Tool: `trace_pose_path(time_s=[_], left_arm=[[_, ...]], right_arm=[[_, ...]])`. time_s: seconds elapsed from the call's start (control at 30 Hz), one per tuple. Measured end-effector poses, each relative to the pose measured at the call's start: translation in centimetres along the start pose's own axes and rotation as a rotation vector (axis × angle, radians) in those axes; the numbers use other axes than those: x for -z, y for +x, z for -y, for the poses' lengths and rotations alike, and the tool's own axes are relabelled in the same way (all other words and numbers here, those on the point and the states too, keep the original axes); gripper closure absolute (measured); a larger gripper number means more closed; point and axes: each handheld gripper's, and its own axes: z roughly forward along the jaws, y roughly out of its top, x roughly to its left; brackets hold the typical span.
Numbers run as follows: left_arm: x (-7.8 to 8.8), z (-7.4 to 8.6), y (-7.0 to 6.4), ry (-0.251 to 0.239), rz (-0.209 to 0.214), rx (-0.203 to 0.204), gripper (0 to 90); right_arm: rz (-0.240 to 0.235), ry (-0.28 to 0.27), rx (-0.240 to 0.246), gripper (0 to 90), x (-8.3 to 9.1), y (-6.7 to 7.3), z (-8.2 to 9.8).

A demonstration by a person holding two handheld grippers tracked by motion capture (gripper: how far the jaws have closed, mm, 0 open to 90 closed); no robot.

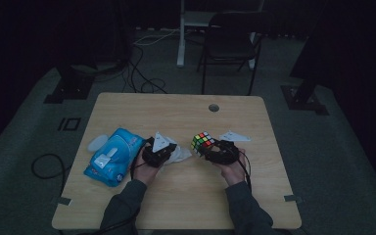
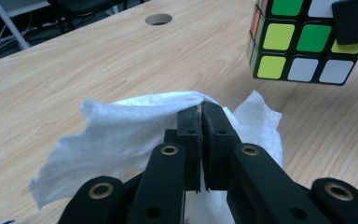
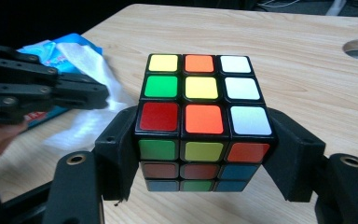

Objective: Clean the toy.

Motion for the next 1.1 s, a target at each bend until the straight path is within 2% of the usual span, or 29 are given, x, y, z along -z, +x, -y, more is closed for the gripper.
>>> trace_pose_path(time_s=[0.47,1.1], left_arm=[[0.5,0.8,0.6,0.010,-0.018,0.024,87.5],[1.2,1.9,1.1,0.032,-0.041,0.051,86.9]], right_arm=[[0.084,0.022,0.053,34.4,-0.3,-0.8,0.9],[0.127,0.055,0.083,34.3,-1.1,-1.6,2.2]])
